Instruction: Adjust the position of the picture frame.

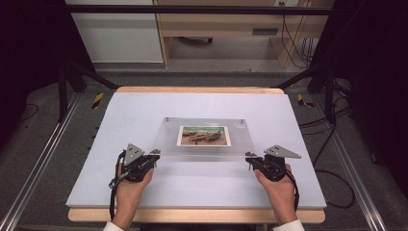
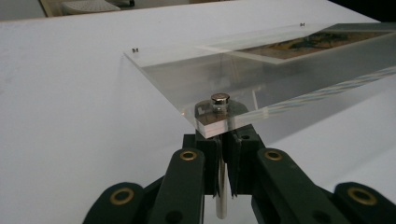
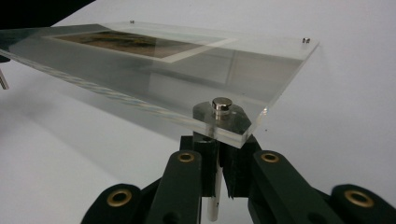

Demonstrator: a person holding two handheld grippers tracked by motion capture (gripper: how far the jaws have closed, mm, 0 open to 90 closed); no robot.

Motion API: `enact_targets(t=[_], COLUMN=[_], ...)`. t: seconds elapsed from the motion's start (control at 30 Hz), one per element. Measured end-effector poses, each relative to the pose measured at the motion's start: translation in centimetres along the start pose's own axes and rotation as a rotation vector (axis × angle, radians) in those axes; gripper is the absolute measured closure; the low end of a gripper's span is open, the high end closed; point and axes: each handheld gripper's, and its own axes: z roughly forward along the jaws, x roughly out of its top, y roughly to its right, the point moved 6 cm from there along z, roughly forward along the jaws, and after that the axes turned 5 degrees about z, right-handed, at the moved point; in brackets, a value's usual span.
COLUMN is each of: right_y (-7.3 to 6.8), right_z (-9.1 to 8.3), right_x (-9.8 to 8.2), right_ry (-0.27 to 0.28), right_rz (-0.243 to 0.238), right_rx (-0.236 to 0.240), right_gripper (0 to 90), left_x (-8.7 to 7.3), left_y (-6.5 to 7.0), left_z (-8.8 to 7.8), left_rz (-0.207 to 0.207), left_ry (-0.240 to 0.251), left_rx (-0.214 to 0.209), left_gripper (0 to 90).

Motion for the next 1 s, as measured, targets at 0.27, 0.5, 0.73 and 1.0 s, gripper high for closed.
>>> enact_targets(t=[0.27,0.5,0.73,1.0], right_y=[0.4,0.3,0.7,0.9], right_z=[0.4,0.7,0.9,1.4], right_x=[-0.6,-0.9,-1.1,-1.5], right_ry=[-0.025,-0.041,-0.05,-0.075], right_rz=[-0.003,-0.013,-0.014,-0.026], right_rx=[-0.019,-0.018,-0.027,-0.041], right_gripper=[85.0,84.9,84.8,84.7], left_x=[-0.6,-1.0,-1.0,-1.7], left_y=[0.2,-0.1,0.1,0.2], left_z=[0.4,0.7,0.9,1.4], left_rz=[-0.017,-0.022,-0.021,-0.007], left_ry=[-0.022,-0.033,-0.042,-0.067], left_rx=[-0.02,-0.018,-0.024,-0.019], left_gripper=[84.0,84.1,84.1,84.1])
